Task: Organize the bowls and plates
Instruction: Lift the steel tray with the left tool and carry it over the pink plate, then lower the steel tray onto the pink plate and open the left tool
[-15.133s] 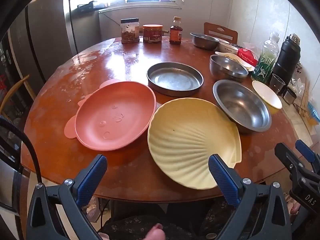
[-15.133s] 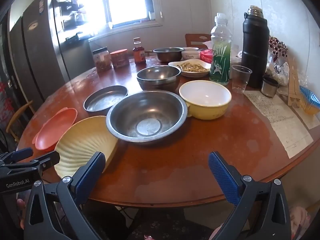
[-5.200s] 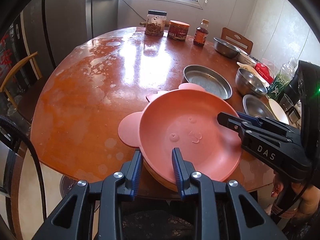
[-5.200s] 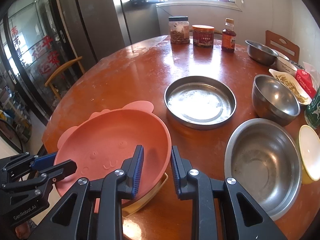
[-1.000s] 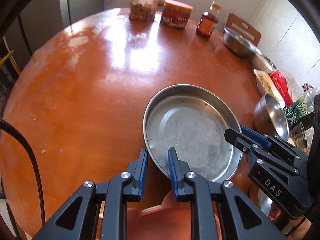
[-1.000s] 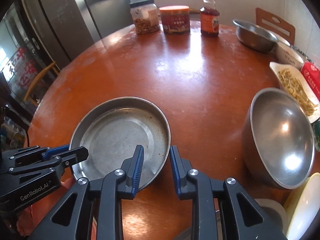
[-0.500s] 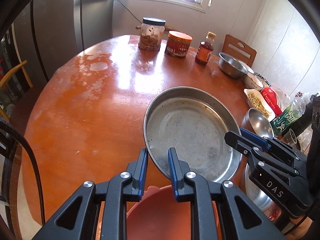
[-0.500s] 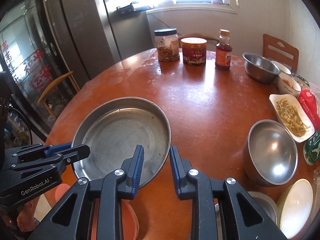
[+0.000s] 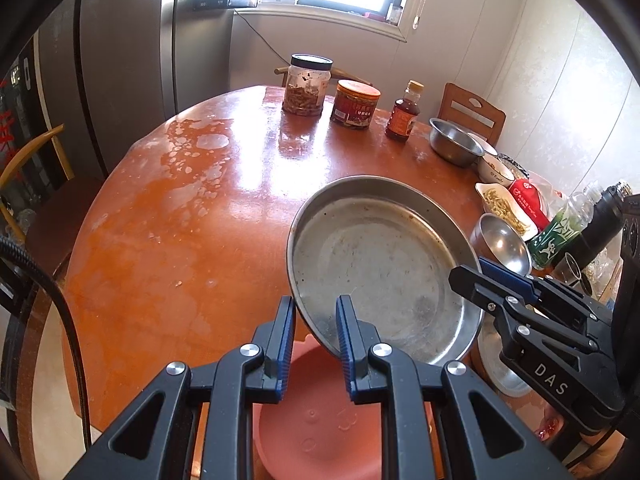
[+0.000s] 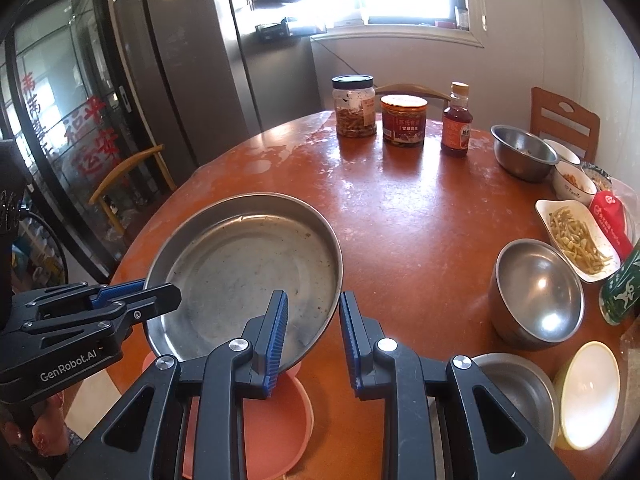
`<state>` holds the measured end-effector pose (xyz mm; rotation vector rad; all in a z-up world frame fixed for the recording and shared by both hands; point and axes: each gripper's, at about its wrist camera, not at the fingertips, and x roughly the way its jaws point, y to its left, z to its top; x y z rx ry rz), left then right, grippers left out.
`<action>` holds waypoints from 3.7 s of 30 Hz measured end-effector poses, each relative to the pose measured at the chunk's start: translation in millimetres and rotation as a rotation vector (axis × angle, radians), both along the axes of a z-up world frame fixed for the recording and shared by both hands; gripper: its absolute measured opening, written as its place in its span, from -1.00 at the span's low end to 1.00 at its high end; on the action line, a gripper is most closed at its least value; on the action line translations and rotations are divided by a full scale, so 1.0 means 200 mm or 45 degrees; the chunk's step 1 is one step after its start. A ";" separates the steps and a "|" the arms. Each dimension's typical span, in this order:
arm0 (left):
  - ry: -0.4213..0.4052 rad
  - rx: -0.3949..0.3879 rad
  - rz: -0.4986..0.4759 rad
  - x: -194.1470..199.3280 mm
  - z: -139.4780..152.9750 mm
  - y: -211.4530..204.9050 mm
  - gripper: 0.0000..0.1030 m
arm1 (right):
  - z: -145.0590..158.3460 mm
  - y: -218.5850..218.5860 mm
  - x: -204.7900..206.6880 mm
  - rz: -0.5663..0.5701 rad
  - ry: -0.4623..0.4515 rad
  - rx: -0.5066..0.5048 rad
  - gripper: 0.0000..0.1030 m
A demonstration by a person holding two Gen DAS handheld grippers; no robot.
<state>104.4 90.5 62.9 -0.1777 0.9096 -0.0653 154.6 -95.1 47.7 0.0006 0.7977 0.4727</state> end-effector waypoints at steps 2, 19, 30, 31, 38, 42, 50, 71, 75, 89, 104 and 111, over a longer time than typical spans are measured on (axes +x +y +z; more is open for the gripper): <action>-0.007 0.003 0.002 -0.03 0.01 0.01 -0.59 | 0.00 0.00 -0.02 0.004 -0.001 0.005 -0.47; -0.008 0.011 0.010 -0.20 -0.02 0.05 -0.59 | -0.01 0.07 -0.18 0.053 -0.009 -0.031 -0.47; 0.035 0.025 -0.004 -0.31 -0.13 0.03 -0.59 | -0.11 0.07 -0.28 0.058 0.043 -0.058 -0.47; 0.040 0.025 -0.004 -0.32 -0.14 0.03 -0.59 | -0.11 0.07 -0.29 0.059 0.048 -0.058 -0.47; 0.064 0.029 -0.001 -0.35 -0.19 0.04 -0.59 | -0.17 0.08 -0.33 0.074 0.068 -0.069 -0.47; 0.065 0.043 -0.004 -0.35 -0.20 0.03 -0.59 | -0.19 0.09 -0.33 0.078 0.081 -0.078 -0.47; 0.100 0.050 -0.019 -0.35 -0.25 0.02 -0.59 | -0.22 0.09 -0.34 0.080 0.112 -0.093 -0.47; 0.127 0.107 -0.068 -0.34 -0.31 -0.03 -0.59 | -0.32 0.07 -0.28 0.076 0.200 -0.098 -0.45; 0.131 0.103 -0.070 -0.34 -0.31 -0.03 -0.59 | -0.33 0.06 -0.28 0.077 0.207 -0.096 -0.45; 0.132 0.095 -0.054 -0.34 -0.34 0.00 -0.59 | -0.35 0.09 -0.29 0.101 0.202 -0.097 -0.42; 0.130 0.088 -0.038 -0.34 -0.34 0.03 -0.57 | -0.35 0.10 -0.28 0.121 0.203 -0.074 -0.42; 0.132 0.092 -0.038 -0.34 -0.33 0.03 -0.56 | -0.36 0.09 -0.27 0.115 0.205 -0.068 -0.34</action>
